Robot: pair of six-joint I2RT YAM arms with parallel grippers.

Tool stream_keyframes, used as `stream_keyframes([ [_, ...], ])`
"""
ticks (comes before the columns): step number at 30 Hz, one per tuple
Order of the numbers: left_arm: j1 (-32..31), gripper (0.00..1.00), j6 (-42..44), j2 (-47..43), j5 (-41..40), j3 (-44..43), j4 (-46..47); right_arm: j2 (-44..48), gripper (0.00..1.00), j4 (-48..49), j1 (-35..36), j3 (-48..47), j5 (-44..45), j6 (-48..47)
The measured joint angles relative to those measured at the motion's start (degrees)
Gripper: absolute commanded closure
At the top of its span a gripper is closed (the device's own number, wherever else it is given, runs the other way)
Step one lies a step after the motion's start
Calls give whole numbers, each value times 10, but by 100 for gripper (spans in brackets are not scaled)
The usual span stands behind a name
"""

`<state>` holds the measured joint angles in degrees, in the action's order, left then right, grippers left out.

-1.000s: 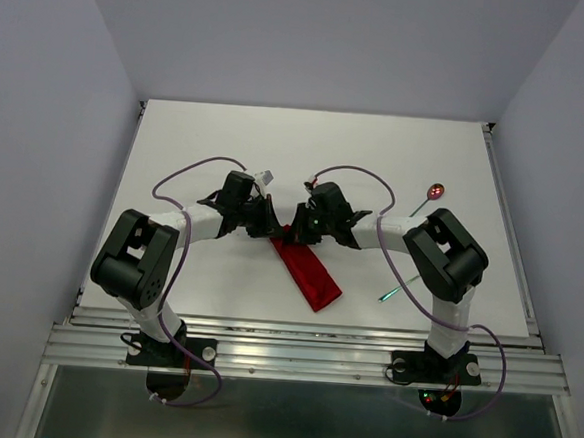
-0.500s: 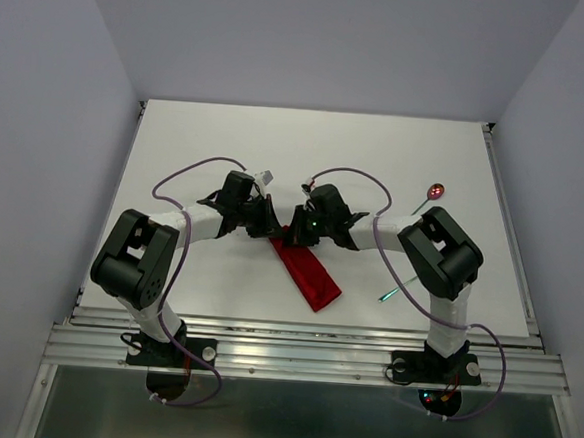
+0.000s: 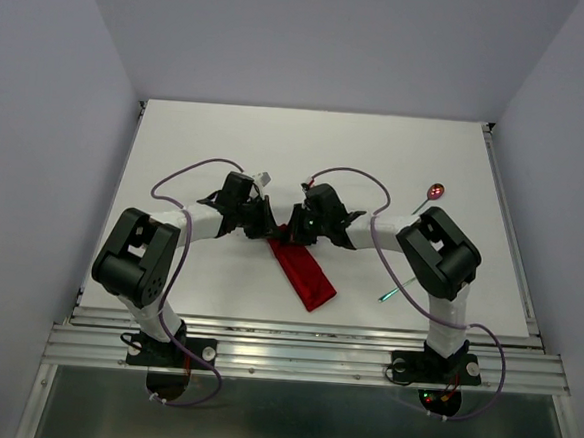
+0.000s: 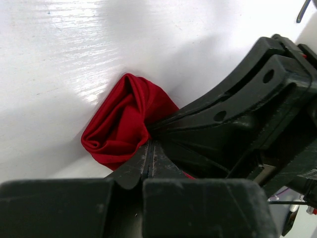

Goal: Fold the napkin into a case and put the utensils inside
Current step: Stuff the top corner of the smaller-rectangle-folded napkin into the folded napkin.

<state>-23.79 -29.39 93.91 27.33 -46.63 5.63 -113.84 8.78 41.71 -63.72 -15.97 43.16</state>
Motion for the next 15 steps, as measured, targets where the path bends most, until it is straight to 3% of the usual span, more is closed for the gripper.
stream_keyframes([
  [7,3,100,9,0,5,0,-9,68,99,-2,3,61,30,2],
  [15,26,100,25,0,73,0,5,115,99,19,3,80,60,10],
])
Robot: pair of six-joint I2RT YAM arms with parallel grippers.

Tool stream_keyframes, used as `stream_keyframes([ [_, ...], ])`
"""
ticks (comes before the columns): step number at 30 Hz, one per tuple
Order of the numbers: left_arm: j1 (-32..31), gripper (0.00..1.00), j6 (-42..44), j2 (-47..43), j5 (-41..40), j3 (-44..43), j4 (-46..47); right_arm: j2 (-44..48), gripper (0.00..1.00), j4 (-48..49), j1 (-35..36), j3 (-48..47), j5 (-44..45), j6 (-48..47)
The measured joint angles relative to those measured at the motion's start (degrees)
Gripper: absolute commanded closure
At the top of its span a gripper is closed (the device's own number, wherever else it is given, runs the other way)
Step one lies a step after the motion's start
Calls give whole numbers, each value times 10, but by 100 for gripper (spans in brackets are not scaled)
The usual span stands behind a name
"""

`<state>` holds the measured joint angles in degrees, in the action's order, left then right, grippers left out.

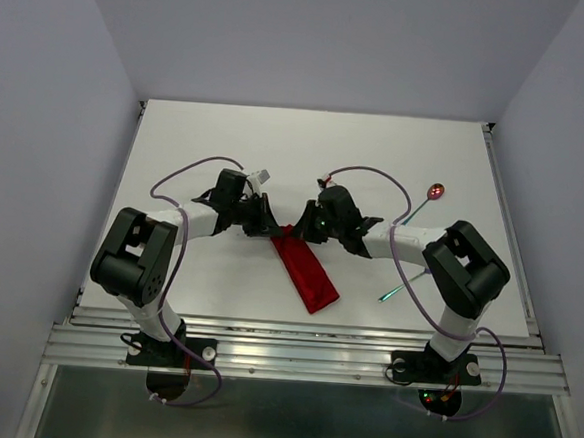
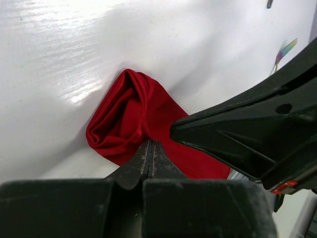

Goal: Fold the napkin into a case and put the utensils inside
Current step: Stuff the top corner of the smaller-rectangle-folded napkin into the folded napkin.

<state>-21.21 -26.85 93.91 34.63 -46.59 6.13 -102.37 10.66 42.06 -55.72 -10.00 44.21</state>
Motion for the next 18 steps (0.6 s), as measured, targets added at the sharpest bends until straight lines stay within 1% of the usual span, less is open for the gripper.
stream_keyframes([
  [9,7,100,-8,0,43,15,37,-13,99,24,0,1,-12,21],
  [18,8,100,-18,0,54,16,49,-41,99,53,0,1,-43,34],
])
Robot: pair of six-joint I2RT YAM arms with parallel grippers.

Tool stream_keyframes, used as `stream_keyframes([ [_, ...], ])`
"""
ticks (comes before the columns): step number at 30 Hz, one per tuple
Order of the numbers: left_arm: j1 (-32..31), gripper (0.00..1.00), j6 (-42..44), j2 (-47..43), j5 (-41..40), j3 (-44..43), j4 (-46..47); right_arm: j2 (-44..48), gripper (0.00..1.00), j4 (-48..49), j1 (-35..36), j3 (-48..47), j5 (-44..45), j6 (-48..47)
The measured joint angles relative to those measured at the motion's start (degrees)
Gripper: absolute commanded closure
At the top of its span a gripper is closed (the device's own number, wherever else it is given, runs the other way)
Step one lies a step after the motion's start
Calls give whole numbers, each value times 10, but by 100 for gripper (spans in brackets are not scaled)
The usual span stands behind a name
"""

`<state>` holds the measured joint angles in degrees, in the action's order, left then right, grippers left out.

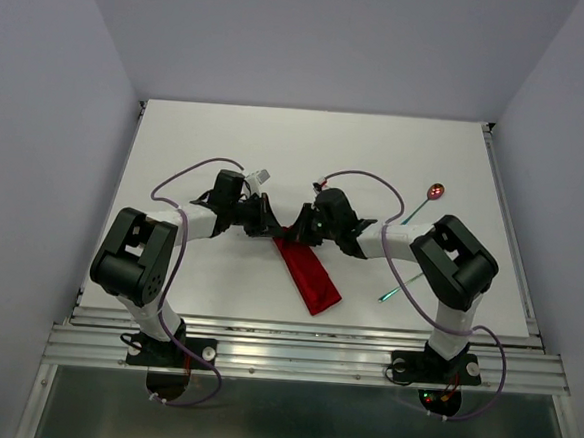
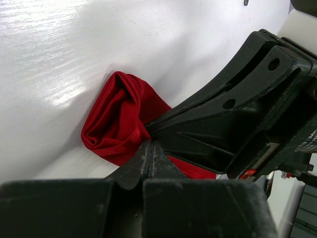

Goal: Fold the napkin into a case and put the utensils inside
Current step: Stuff the top corner of the smaller-rectangle-folded napkin into the folded napkin.

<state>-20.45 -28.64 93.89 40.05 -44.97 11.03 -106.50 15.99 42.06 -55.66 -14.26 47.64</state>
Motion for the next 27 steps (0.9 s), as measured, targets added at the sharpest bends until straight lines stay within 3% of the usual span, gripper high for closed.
stream_keyframes([
  [18,3,100,-5,0,5,0,6,-80,99,87,0,-23,19,63],
  [27,3,100,-6,0,4,4,12,-50,99,87,0,2,25,62],
])
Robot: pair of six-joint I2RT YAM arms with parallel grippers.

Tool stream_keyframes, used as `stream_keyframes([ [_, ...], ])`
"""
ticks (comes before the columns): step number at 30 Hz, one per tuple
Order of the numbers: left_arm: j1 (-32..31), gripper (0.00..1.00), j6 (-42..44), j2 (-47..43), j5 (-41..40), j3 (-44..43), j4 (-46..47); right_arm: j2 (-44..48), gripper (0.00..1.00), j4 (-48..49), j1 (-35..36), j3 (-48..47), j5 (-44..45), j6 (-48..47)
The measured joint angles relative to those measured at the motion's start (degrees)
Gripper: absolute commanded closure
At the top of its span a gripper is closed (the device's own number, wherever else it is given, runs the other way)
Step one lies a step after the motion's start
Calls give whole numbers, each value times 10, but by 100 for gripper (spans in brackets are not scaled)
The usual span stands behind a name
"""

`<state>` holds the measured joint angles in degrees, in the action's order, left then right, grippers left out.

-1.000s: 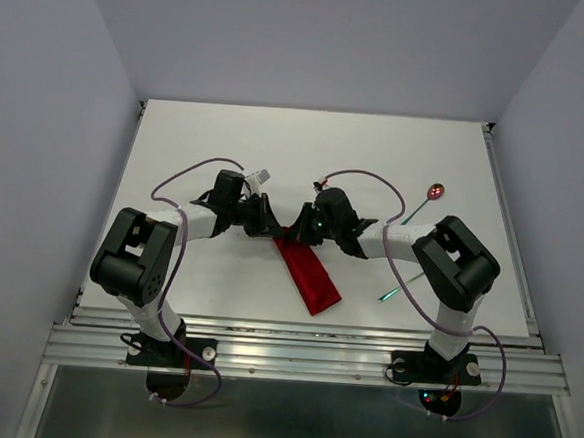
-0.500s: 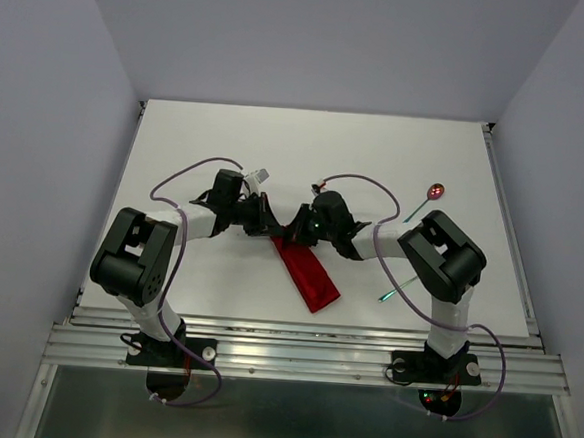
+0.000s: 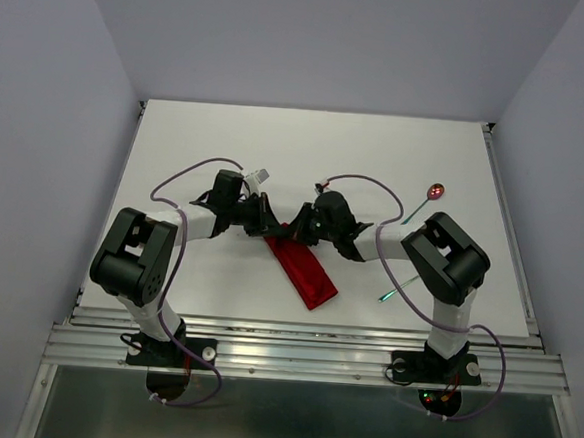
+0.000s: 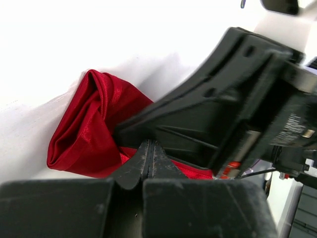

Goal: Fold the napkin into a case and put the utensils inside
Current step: Stuff the top corner of the smaller-rectangle-folded napkin into the folded napkin.

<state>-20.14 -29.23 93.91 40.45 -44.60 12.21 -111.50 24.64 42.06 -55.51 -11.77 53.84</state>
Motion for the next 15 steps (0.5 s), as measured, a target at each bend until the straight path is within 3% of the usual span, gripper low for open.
stream_keyframes([
  [15,16,100,-1,-50,-41,-1,-24,65,99,-7,0,21,-9,-15],
])
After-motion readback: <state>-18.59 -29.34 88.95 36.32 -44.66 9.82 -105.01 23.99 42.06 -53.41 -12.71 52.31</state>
